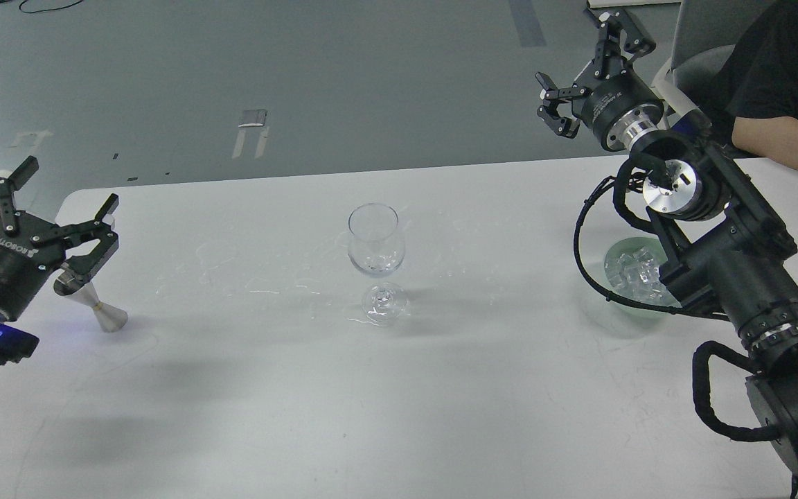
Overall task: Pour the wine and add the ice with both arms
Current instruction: 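Lower the left gripper toward the small metal jigger, then close the left gripper around the metal jigger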
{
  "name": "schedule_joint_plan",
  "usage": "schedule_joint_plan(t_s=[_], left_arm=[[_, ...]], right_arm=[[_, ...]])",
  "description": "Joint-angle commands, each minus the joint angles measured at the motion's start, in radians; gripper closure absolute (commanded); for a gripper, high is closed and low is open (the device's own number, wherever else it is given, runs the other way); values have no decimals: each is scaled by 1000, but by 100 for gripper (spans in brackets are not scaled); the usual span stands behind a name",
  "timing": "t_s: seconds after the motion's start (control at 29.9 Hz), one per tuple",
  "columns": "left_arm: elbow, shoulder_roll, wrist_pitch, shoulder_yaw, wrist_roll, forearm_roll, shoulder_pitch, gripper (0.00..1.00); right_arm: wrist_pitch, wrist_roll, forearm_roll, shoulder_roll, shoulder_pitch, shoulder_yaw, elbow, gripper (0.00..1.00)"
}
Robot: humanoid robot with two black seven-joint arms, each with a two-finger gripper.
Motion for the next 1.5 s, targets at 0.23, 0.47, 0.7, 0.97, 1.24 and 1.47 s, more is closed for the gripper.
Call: schedule_joint_plan(t_s=[0.23, 0.47, 0.7, 0.97, 1.24, 1.47], left_arm=[[-13, -143, -9, -151, 56, 2, 242, 3], [14, -170, 3, -139, 58, 43, 245, 2], [57, -241, 124, -136, 62, 213, 202, 2], [138, -327, 132, -137, 75, 220, 127, 2], [207, -357, 127, -149, 116, 220, 87, 2], [313, -399, 117, -149, 154, 250, -8, 2]], right_arm=[[0, -8, 0, 1, -7, 0, 0, 0], [0, -15, 0, -1, -7, 0, 0, 0], [0, -17, 0, 1, -6, 0, 0, 0], [-11, -18, 0, -1, -9, 0, 0, 0], [-14, -26, 0, 1, -9, 0, 0, 0], [-15, -26, 0, 1, -12, 0, 0, 0]])
